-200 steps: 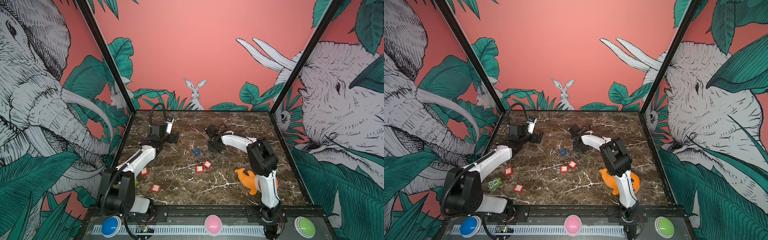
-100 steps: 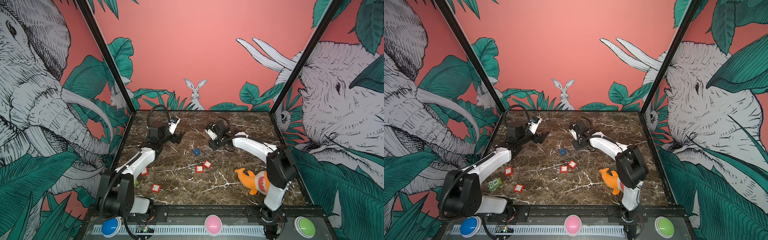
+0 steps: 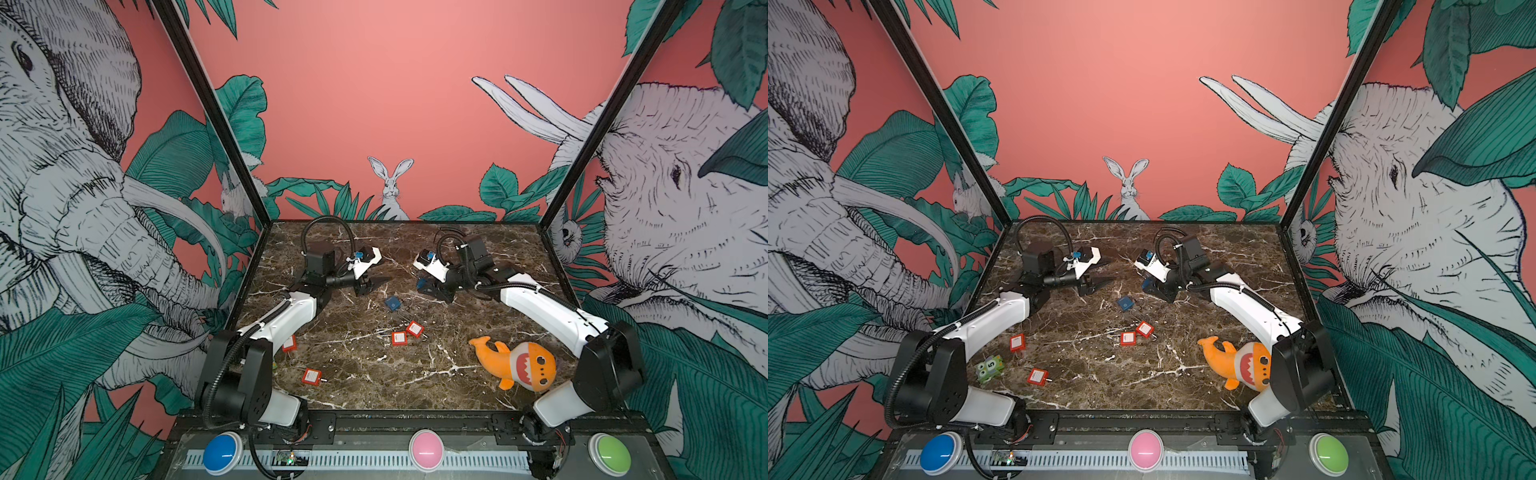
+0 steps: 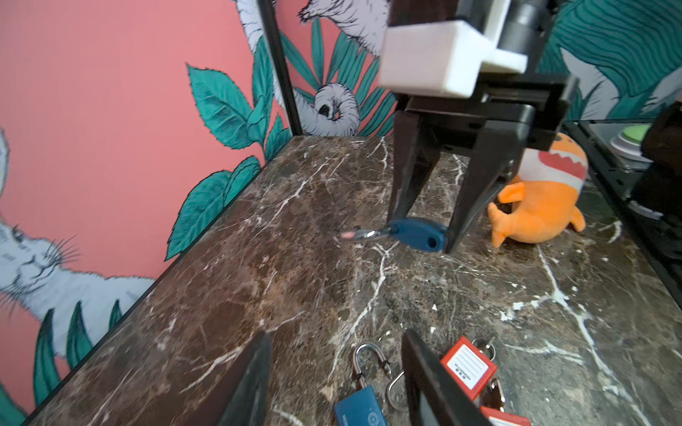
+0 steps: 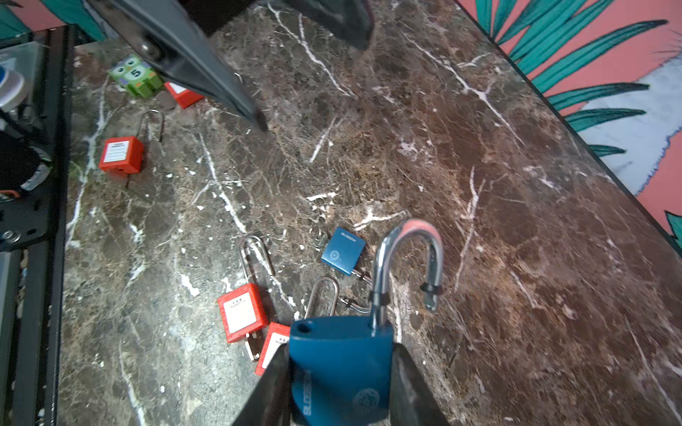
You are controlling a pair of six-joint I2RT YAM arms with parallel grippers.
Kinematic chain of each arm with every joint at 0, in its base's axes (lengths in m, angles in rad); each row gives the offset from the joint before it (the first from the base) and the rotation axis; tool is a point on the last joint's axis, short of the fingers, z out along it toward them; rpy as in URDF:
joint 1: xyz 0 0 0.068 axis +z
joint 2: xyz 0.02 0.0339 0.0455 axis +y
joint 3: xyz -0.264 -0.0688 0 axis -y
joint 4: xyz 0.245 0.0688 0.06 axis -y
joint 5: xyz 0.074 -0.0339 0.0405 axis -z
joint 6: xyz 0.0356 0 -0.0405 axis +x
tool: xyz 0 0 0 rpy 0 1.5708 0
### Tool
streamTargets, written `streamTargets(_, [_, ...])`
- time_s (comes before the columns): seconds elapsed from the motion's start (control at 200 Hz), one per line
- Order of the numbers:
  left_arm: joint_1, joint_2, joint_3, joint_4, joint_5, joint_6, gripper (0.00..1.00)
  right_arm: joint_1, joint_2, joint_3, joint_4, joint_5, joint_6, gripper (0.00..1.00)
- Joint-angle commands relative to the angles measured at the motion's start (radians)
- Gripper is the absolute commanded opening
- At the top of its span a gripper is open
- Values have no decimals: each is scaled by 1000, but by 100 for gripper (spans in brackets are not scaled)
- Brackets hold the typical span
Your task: Lock with the key
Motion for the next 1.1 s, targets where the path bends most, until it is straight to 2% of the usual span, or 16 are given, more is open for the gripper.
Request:
streamTargets(0.0, [-23,1,38,11,64,93,57,-1,-44,3,22,-121,-89,8])
streamTargets(0.17, [-72,-5,29,16,2,241,53,0,-48,13,-15,-191,-113,8])
streamTargets(0.295, [-84,-2,3,63,27,377,38,-1,-49,17,-44,-211,-141,8])
streamTargets(0.4, [-89,-10,-4,72,5,422,34,1,-52,18,-56,-219,-155,8])
streamTargets(0.595, [-92,-3,30,-39,47,508,34,1,-31,52,-104,-233,-200,9])
streamTargets(0.75, [-96,-3,42,-107,63,570,39,2,-24,63,-129,-233,-223,9])
streamTargets(0.89, [-113,-6,53,-157,24,635,44,7,-22,69,-148,-234,-236,9])
streamTargets(1.096, [-139,-5,62,-172,-3,666,43,14,-14,75,-170,-237,-251,9])
